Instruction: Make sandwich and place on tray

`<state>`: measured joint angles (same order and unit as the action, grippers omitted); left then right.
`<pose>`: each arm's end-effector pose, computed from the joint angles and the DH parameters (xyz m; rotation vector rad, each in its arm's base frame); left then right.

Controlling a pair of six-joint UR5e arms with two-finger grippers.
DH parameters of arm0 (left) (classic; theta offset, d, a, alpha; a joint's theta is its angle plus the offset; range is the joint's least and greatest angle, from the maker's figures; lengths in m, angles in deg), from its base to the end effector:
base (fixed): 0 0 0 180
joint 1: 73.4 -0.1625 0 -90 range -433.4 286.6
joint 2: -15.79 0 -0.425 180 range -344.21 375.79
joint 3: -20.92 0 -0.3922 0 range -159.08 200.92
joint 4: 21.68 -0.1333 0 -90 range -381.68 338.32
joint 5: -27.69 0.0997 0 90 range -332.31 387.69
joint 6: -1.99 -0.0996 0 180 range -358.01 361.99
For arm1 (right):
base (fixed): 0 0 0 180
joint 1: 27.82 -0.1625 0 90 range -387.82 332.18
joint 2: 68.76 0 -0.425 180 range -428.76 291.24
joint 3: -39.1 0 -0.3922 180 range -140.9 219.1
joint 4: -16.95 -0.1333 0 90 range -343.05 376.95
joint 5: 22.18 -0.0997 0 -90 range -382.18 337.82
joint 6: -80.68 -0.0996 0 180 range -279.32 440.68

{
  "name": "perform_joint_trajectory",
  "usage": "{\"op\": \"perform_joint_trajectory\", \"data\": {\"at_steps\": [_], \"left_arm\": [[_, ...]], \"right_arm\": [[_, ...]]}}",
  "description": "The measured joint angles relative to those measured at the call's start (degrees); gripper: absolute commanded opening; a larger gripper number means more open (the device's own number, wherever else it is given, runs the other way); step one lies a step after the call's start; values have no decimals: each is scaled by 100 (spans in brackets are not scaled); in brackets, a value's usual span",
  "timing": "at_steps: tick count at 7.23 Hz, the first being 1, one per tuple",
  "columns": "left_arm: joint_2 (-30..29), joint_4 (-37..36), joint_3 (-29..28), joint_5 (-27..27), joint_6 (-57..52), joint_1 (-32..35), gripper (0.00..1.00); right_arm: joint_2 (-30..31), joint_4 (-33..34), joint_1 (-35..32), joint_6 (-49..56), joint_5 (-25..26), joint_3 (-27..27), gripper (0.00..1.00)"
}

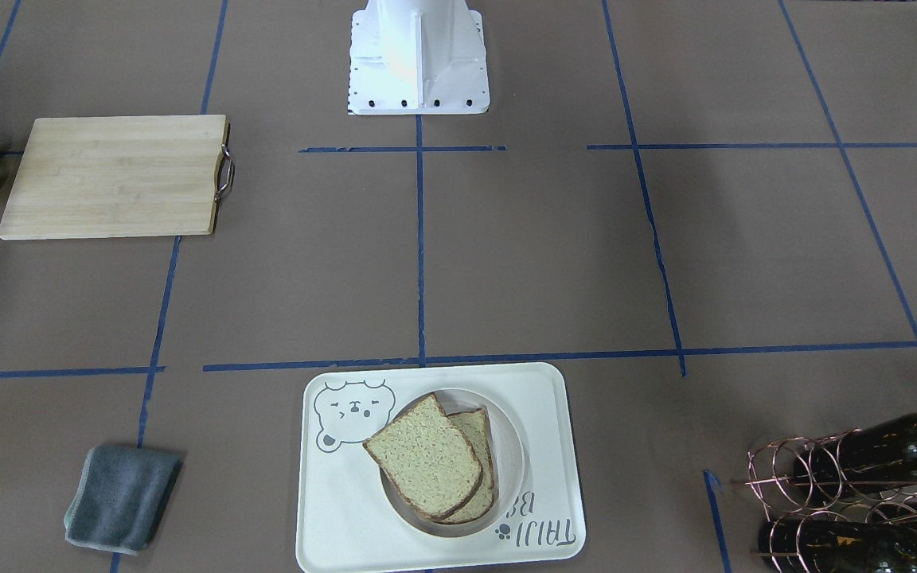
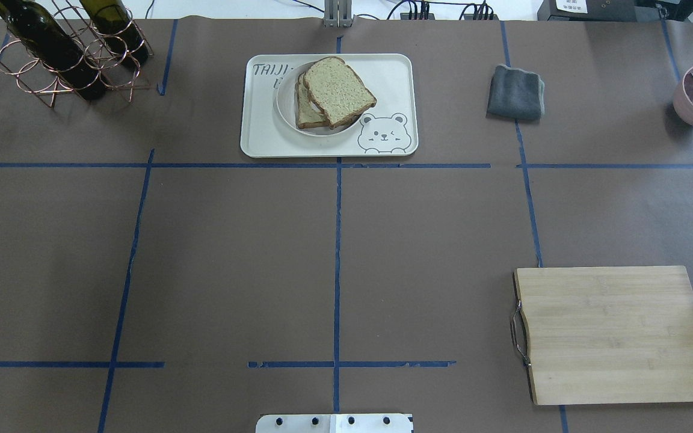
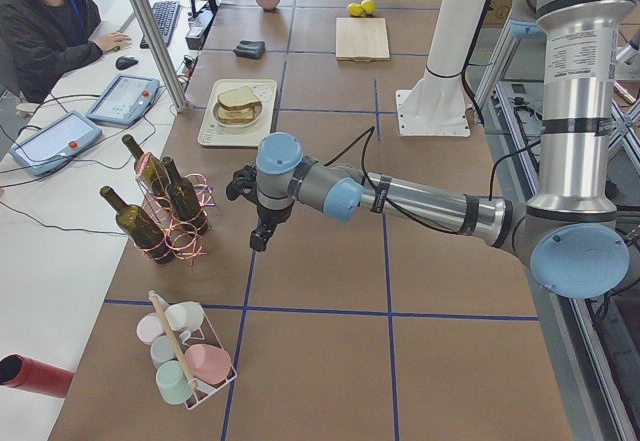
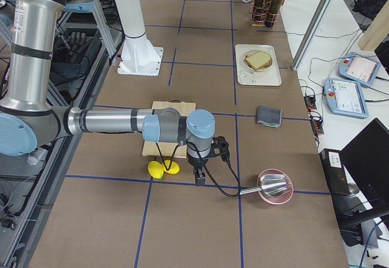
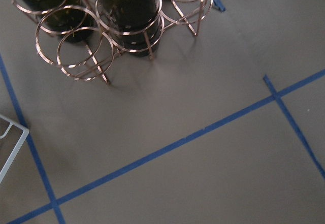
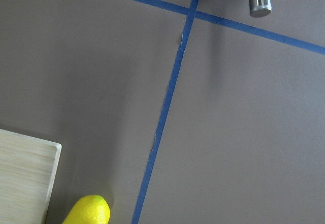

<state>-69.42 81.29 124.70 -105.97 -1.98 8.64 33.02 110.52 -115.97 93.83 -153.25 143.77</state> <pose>0.0014 -0.4757 0.5543 0.3395 0.7680 0.3419 0.0548 -0.4057 0.6350 0.0594 -0.7163 -0.2462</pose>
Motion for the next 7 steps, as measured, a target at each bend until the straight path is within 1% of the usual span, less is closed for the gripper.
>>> {"op": "perform_joint_trajectory", "data": {"at_steps": [3,5,7], "left_arm": [[753,-57,-104,-19,-255,311,100],[853,-410,-112,1,-245,533,100],[890,-626,-118,21,-237,581,100]], "right_arm": [[-6,-3,-174,13,0,-28,100],[-35,-10,-214,33,-33,-16,100],[-53,-23,-219,80,-4,-23,100]]}}
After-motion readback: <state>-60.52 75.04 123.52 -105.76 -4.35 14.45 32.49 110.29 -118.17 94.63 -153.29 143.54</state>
